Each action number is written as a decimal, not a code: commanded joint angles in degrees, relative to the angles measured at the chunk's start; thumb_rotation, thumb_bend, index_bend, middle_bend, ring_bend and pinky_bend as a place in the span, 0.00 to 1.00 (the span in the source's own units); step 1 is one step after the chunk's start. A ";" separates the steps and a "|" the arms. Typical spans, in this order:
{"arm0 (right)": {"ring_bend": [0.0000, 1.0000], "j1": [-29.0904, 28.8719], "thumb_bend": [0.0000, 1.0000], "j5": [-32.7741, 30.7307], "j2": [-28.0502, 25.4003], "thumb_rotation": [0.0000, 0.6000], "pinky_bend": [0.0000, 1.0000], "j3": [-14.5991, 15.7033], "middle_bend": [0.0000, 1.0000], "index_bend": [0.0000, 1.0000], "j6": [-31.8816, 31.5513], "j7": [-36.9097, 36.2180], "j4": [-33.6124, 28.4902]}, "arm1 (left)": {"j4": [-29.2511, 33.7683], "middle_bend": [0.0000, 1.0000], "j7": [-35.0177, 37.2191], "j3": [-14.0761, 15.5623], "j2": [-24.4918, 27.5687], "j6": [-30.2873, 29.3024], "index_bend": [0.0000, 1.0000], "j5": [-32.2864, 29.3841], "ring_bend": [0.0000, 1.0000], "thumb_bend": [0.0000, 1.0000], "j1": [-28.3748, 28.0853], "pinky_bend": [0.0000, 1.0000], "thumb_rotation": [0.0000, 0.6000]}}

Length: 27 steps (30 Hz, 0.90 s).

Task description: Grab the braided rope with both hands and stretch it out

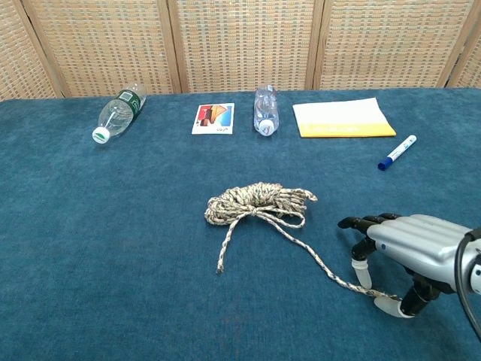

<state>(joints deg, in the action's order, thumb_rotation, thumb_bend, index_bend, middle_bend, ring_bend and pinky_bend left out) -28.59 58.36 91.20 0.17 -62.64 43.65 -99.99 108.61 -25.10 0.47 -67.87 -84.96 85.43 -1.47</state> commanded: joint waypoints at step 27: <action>0.00 0.20 0.43 9.20 1.01 1.00 0.00 1.28 0.00 0.61 -4.73 -1.95 3.93 | -0.88 0.00 -0.97 0.00 -1.18 1.66 0.00 -1.23 0.00 0.01 -1.36 0.00 1.00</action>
<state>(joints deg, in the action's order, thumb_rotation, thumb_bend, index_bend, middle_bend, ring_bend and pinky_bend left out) -28.50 67.13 92.23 1.36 -67.03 41.84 -96.39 107.80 -26.10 0.53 -68.97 -83.37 84.20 -2.74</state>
